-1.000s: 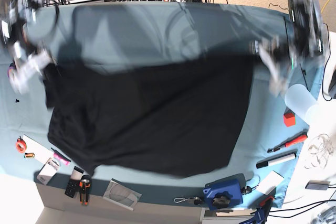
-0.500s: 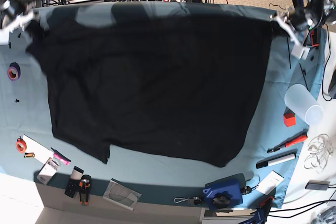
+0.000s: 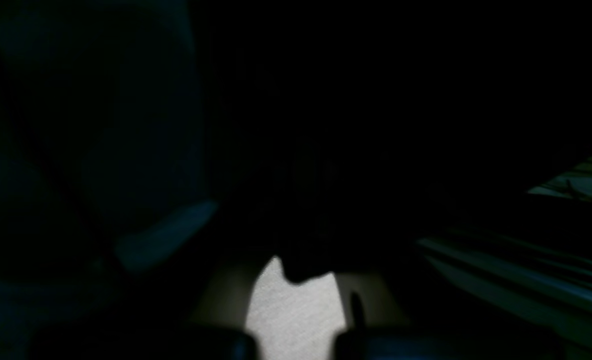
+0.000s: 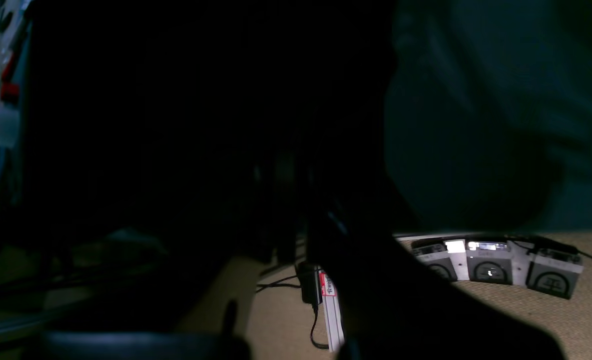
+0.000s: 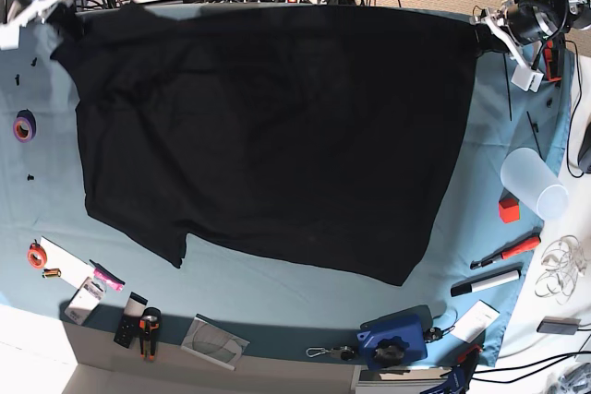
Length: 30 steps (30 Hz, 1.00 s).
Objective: Layout the t-shirt on the table in an organized manner, then fold the t-shirt properly
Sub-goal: 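Lower the stretched t-shirt flat onto the table with both grippers, then pull the t-shirt edge taut with both grippers and release it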
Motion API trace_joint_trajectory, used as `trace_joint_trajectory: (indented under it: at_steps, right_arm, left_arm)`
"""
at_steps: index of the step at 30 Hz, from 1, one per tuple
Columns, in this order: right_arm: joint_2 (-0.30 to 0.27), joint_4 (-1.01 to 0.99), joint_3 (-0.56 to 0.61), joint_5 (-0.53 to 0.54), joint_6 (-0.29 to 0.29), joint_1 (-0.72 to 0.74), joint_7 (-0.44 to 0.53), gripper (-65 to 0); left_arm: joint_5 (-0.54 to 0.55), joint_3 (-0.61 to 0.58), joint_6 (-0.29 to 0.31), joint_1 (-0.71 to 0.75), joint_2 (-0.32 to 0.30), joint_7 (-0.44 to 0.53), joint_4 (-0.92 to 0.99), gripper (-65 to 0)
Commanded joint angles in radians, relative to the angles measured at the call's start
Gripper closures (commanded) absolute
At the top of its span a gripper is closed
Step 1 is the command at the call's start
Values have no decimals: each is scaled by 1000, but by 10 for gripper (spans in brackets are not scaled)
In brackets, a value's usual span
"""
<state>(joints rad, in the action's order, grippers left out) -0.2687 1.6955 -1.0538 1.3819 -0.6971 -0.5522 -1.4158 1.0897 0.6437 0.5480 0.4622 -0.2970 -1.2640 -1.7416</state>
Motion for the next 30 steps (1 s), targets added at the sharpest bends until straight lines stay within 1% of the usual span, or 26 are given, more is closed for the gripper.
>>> trace_joint_trajectory:
  at_steps: [1,4,11,12,14,17,20,22,23,25,27,30]
  right_arm:
    - [-22,16,-13,23,-1,8,20,0]
    - [-22,16,-13,-4,-1,58,20,0]
    - [-23,15,13,-175,-1,171,20,0]
    - [-23,16,23,-204,-1,182,20,0]
    - [-23,13,53,-270,-1,205,25,0]
    - [-23,4,125,-390,-1,236,105,0]
    - [-23,-2,203,-509,0,261,230,0]
    - [-22,-2,246,-576,42,277,312,0]
    - [-22,-2,264,-607,56,288,332,0]
    - [-22,-2,299,-673,78,316,336,0]
    - [-22,-2,330,-728,96,337,336,0]
    - [-22,-2,351,-765,132,350,358,0]
  left_arm:
    - [16,10,3,0,-16,9,-16,0]
    - [14,10,3,0,-16,46,-16,0]
    - [10,9,3,-107,-13,62,-16,0]
    - [-1,7,3,-126,-13,75,-15,0]
    - [-61,5,3,-166,-14,121,-11,0]
    - [-149,5,-5,-213,-13,193,3,0]
    - [-191,-2,-38,-251,-13,204,7,0]
    - [-215,-19,-43,-269,-13,219,7,0]
    - [-232,-36,-43,-277,-13,228,7,0]
    - [-286,-89,-46,-286,-13,246,7,0]
    - [-349,-155,-87,-286,-14,296,7,0]
    - [-465,-231,-179,-286,-12,384,7,0]
